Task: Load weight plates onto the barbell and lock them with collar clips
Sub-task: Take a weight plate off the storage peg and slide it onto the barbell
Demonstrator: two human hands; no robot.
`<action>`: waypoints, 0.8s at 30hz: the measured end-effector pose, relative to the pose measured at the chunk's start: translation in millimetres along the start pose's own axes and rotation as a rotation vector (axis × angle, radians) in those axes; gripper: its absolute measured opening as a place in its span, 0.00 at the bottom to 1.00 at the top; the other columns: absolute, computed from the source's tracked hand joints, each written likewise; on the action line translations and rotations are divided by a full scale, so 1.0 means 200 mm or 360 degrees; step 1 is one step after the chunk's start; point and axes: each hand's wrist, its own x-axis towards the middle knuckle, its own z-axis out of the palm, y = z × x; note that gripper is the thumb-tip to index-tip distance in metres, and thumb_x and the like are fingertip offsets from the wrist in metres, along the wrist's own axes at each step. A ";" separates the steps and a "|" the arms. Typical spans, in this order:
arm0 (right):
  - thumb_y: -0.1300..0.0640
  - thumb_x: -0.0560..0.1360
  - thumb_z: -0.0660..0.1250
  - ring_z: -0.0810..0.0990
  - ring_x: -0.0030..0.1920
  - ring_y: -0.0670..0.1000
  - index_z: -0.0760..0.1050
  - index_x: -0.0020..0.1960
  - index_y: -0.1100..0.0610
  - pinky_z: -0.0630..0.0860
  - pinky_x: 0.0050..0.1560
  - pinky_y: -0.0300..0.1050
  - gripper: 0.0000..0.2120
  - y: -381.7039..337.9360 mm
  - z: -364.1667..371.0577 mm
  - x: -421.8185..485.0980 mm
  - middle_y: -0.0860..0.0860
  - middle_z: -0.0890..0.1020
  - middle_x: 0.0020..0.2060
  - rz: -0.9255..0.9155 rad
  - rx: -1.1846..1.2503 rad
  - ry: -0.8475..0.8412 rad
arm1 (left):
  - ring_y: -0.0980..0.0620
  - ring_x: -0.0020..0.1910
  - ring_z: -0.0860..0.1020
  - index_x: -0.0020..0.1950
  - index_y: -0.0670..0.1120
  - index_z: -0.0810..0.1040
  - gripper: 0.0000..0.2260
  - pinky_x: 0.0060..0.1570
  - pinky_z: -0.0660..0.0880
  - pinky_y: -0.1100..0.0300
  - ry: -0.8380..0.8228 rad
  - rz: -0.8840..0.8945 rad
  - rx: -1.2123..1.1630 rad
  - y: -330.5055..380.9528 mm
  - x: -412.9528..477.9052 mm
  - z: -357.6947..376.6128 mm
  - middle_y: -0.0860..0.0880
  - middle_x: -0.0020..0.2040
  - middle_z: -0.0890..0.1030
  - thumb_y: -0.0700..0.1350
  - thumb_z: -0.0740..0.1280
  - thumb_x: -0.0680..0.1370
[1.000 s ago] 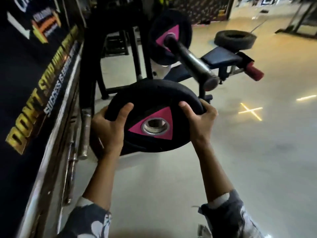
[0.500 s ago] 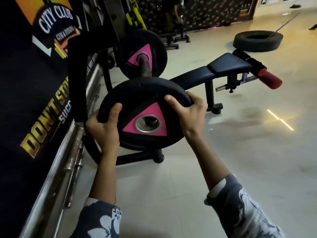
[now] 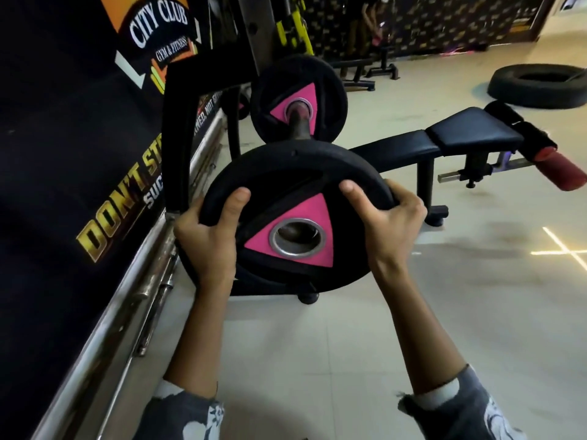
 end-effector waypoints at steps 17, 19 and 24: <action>0.35 0.62 0.69 0.69 0.28 0.43 0.75 0.33 0.60 0.67 0.30 0.40 0.26 0.30 0.35 0.52 0.49 0.74 0.25 -0.0083 0.0115 -0.0113 | 0.64 0.43 0.80 0.44 0.56 0.79 0.07 0.43 0.75 0.72 -0.0063 0.0036 -0.0016 -0.34 0.40 0.37 0.65 0.38 0.82 0.56 0.71 0.69; 0.35 0.62 0.68 0.69 0.27 0.40 0.75 0.34 0.59 0.66 0.29 0.32 0.25 0.35 0.43 0.63 0.46 0.74 0.25 -0.0111 0.0098 -0.0106 | 0.67 0.41 0.79 0.43 0.58 0.78 0.06 0.41 0.73 0.75 -0.0055 0.0082 -0.0006 -0.41 0.48 0.45 0.69 0.38 0.81 0.56 0.71 0.69; 0.33 0.63 0.65 0.74 0.36 0.42 0.74 0.45 0.57 0.71 0.38 0.36 0.27 0.49 0.62 0.91 0.49 0.78 0.37 -0.0207 -0.0095 0.0003 | 0.66 0.44 0.77 0.48 0.49 0.77 0.16 0.44 0.70 0.77 0.0009 0.0164 0.0000 -0.64 0.72 0.67 0.63 0.42 0.80 0.60 0.69 0.70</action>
